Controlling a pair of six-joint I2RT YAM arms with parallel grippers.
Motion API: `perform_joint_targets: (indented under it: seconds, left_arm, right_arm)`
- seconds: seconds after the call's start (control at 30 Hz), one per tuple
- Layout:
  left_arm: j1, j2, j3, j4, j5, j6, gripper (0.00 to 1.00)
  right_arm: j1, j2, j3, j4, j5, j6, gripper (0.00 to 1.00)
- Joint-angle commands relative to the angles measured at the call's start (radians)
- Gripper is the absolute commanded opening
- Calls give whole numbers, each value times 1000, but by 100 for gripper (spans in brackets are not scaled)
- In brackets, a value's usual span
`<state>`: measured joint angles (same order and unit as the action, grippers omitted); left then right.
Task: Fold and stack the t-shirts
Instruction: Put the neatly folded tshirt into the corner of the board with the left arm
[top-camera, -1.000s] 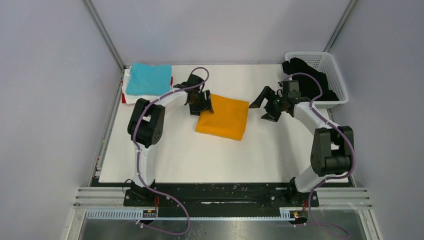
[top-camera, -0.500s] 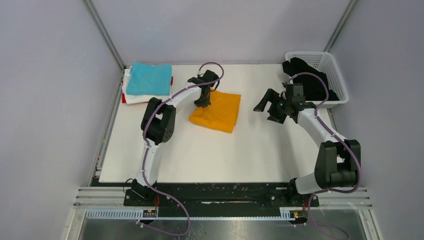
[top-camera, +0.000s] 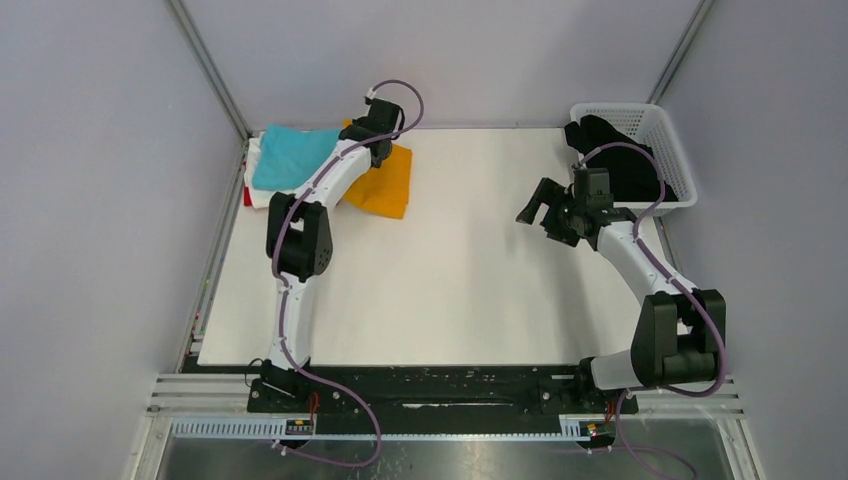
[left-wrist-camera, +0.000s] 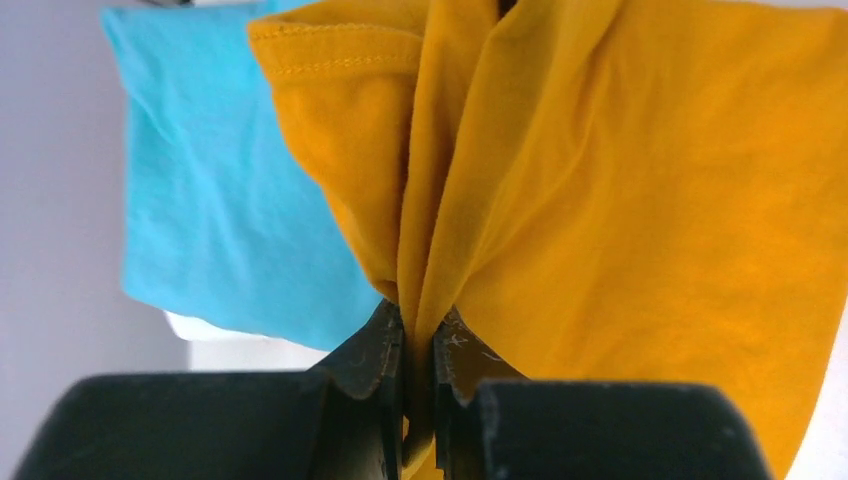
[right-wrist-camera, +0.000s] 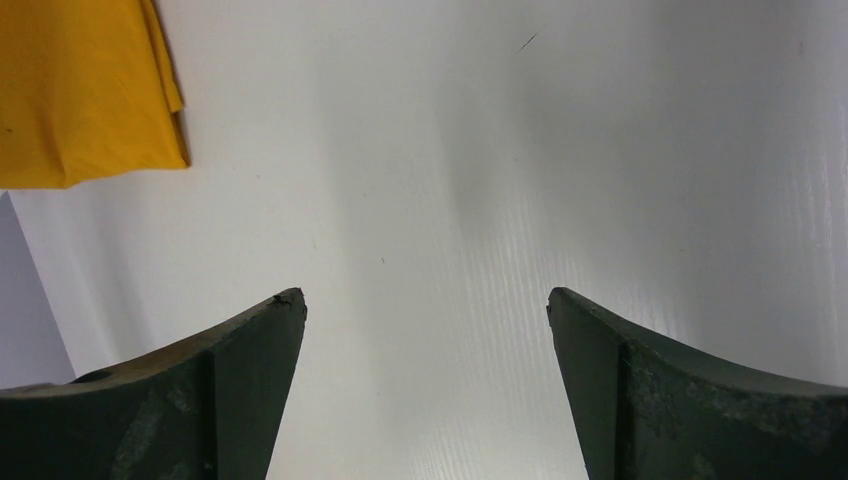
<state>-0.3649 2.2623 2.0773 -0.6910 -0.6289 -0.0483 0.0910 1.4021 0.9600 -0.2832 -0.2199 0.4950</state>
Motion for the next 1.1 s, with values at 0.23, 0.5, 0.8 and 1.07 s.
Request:
perform_joint_targets:
  seconds: [0.23, 0.5, 0.8, 1.07]
  left_arm:
    - [78, -40, 172, 78, -60, 271, 0]
    - [116, -72, 246, 47, 30, 226, 0]
    - [137, -107, 327, 1, 48, 208, 0]
    - [144, -168, 341, -24, 76, 140, 0]
  right_arm:
    - [4, 59, 38, -23, 27, -23, 100]
    - [4, 63, 42, -35, 38, -22, 100]
    - [4, 57, 43, -41, 40, -18, 100]
    - [4, 55, 44, -49, 45, -15, 99]
